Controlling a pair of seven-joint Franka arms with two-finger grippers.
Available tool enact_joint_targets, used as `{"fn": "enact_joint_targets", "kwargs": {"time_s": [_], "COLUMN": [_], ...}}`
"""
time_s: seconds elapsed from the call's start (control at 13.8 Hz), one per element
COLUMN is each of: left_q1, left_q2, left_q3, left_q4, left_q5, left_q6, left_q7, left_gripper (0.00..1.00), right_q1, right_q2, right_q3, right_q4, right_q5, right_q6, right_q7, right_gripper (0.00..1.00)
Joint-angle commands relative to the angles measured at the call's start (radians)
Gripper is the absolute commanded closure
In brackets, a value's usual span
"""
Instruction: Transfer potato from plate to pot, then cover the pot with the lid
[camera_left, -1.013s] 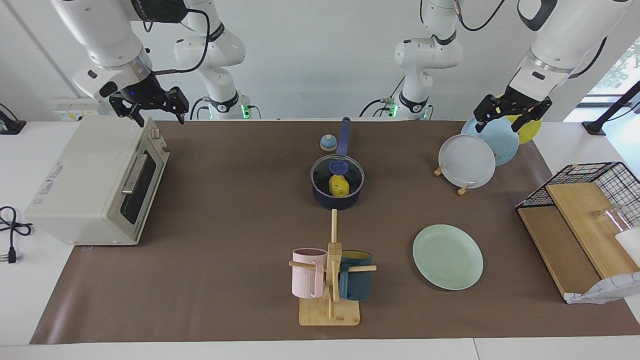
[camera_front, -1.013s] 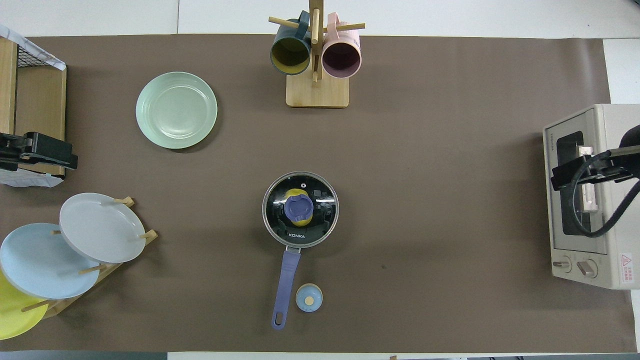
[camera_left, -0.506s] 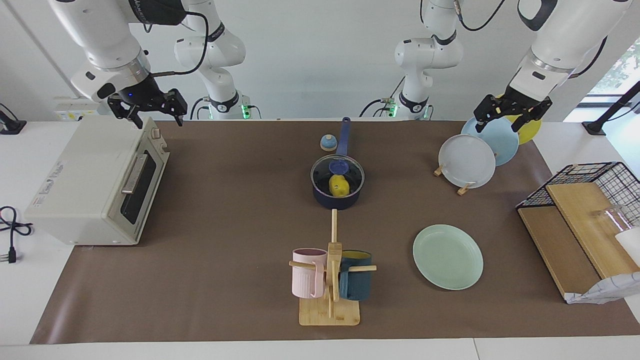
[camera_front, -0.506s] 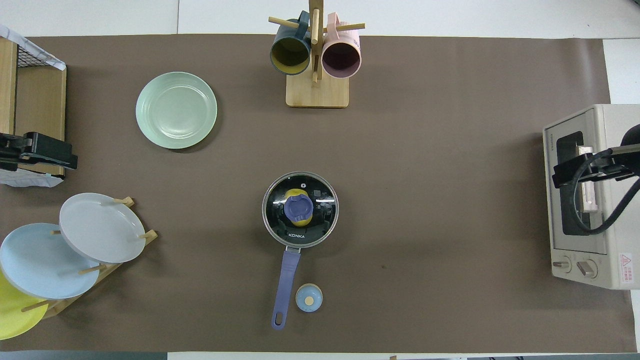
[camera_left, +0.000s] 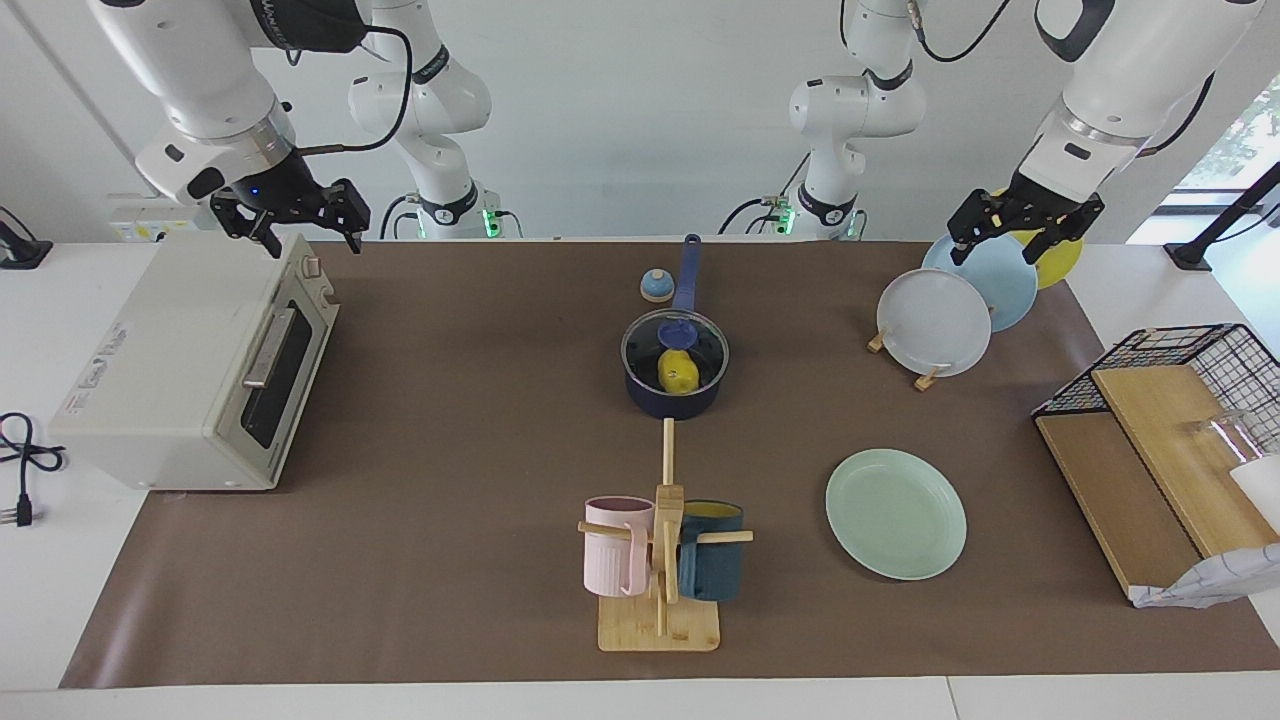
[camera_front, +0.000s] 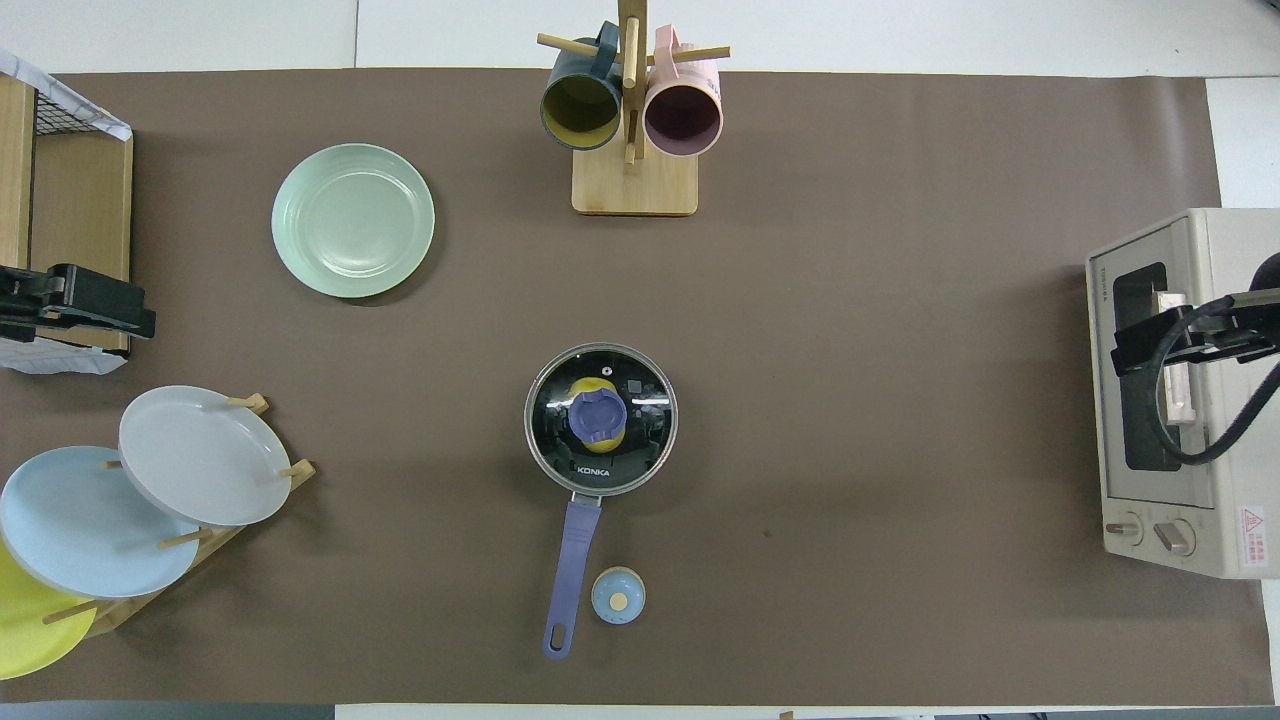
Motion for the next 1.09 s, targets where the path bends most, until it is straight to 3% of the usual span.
{"fn": "enact_joint_targets", "kwargs": {"time_s": [0.0, 1.01], "left_q1": [0.010, 0.010], "left_q2": [-0.025, -0.025], "left_q3": [-0.006, -0.006], "left_q4": [-0.025, -0.025], "left_q5": [-0.009, -0.009], "left_q6": [0.006, 0.006], "left_q7": [-0.007, -0.007], "left_gripper": [0.00, 0.00], "right_q1": [-0.037, -0.035], "right_q2": [-0.012, -0.006], "right_q3": [0.020, 0.019], "right_q4": [-0.020, -0.018], "right_q5": [0.003, 0.006], "right_q6": [0.011, 0.023], "right_q7": [-0.023, -0.011], "right_gripper": [0.00, 0.00]}}
